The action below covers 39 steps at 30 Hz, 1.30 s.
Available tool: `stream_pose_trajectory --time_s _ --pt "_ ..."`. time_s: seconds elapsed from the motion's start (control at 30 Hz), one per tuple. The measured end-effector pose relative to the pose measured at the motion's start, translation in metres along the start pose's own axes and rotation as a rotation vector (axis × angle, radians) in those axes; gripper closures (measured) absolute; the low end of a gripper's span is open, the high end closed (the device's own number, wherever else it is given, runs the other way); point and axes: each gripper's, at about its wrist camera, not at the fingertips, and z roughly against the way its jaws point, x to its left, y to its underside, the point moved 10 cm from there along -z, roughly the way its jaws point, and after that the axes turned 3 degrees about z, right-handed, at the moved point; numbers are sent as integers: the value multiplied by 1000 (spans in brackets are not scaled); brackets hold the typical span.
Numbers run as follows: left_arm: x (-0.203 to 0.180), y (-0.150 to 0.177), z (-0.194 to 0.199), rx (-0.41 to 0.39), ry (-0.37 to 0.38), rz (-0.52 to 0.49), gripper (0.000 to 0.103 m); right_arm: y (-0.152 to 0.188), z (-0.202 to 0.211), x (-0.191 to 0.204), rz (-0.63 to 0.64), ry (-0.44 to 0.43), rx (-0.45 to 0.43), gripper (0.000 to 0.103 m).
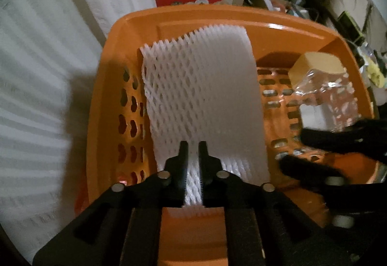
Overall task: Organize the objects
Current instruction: 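Withdraw both tools up and away from the basket, then move the right tool toward the snack bag with red print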
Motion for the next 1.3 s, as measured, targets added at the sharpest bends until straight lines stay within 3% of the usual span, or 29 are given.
stream_pose_trajectory --time_s 0.13,0.4,0.47,0.57,0.77,1.07,1.3 --pt "-2 4 -13 19 -47 -28 74 2 31 -12 -23 6 -50 65" --pt "-6 1 -13 6 -124 -36 65 26 86 -49 -31 96 -130 58" --pt "-6 -3 -1 -29 -120 -12 39 30 92 -60 -32 119 -142 55" --pt "-13 -8 22 -104 -58 27 24 37 98 -78 -35 151 -154 50" --pt "-38 -13 48 -154 63 61 12 61 126 -114 -58 215 -184 38" --pt "-102 -9 79 -233 88 4 7 97 163 -177 -150 300 -207 25" --pt "-145 -2 94 -281 97 -29 2 128 184 -218 -203 368 -210 24"
